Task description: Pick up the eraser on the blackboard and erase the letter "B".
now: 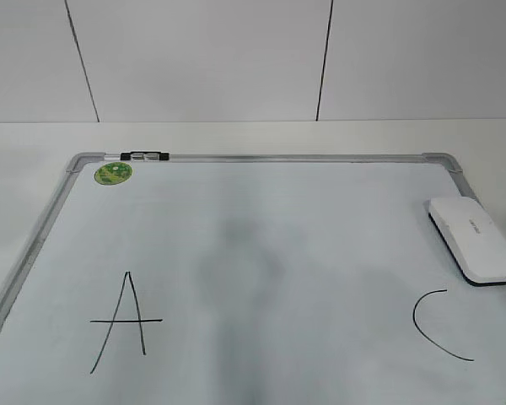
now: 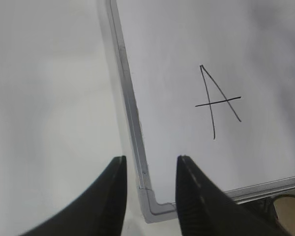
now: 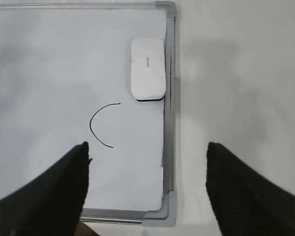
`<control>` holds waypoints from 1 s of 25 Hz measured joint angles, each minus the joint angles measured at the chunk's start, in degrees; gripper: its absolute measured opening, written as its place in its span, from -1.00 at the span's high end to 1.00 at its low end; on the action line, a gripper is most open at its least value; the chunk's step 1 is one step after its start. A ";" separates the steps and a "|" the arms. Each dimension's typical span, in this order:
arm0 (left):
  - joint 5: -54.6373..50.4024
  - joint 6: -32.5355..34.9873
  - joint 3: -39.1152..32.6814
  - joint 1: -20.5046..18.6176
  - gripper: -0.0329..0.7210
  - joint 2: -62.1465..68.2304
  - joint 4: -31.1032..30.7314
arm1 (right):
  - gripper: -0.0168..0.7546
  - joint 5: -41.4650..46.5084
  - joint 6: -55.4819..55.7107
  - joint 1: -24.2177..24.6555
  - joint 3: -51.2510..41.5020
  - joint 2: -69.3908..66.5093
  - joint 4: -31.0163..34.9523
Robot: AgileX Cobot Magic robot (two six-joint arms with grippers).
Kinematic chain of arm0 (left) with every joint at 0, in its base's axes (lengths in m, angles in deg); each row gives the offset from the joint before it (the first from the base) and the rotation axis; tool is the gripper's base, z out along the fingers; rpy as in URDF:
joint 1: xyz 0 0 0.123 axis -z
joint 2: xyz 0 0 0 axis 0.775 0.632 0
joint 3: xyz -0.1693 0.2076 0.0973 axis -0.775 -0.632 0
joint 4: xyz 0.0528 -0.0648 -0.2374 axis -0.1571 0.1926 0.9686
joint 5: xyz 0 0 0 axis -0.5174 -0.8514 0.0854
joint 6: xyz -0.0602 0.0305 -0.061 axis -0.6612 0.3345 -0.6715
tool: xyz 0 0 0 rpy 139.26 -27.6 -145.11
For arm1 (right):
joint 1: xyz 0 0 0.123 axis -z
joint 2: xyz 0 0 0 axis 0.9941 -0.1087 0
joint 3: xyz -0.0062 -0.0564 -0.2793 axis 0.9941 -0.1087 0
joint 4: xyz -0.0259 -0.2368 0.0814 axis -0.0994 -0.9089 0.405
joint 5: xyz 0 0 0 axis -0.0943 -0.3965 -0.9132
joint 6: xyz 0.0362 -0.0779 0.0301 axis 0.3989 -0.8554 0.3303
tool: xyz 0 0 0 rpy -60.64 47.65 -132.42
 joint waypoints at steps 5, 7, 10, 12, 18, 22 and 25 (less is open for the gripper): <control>-0.61 0.00 -4.28 0.00 0.23 -11.94 0.13 | -0.57 0.34 -0.12 0.00 -5.87 9.23 -0.71; -0.86 0.00 -6.60 0.00 0.23 -16.31 0.13 | -0.57 0.22 -0.92 0.00 -7.94 11.46 -0.84; -1.08 0.10 -9.93 0.00 0.23 -23.73 0.13 | -0.57 -1.73 -2.39 0.00 -13.14 16.38 -0.84; -1.20 0.50 -11.72 0.00 0.23 -28.10 0.13 | -0.57 -2.51 -2.82 0.00 -15.66 18.58 -0.84; -0.60 1.64 -18.60 0.00 0.23 -39.54 0.13 | -0.57 -3.36 -4.05 0.00 -20.73 21.08 -0.96; 0.69 1.64 -24.12 0.00 0.23 -45.41 0.13 | -0.57 -3.84 -4.27 0.00 -20.81 21.23 -0.96; 1.83 1.68 -26.88 0.10 0.24 -48.96 0.13 | -0.57 -4.05 -4.27 0.00 -20.81 22.47 -1.05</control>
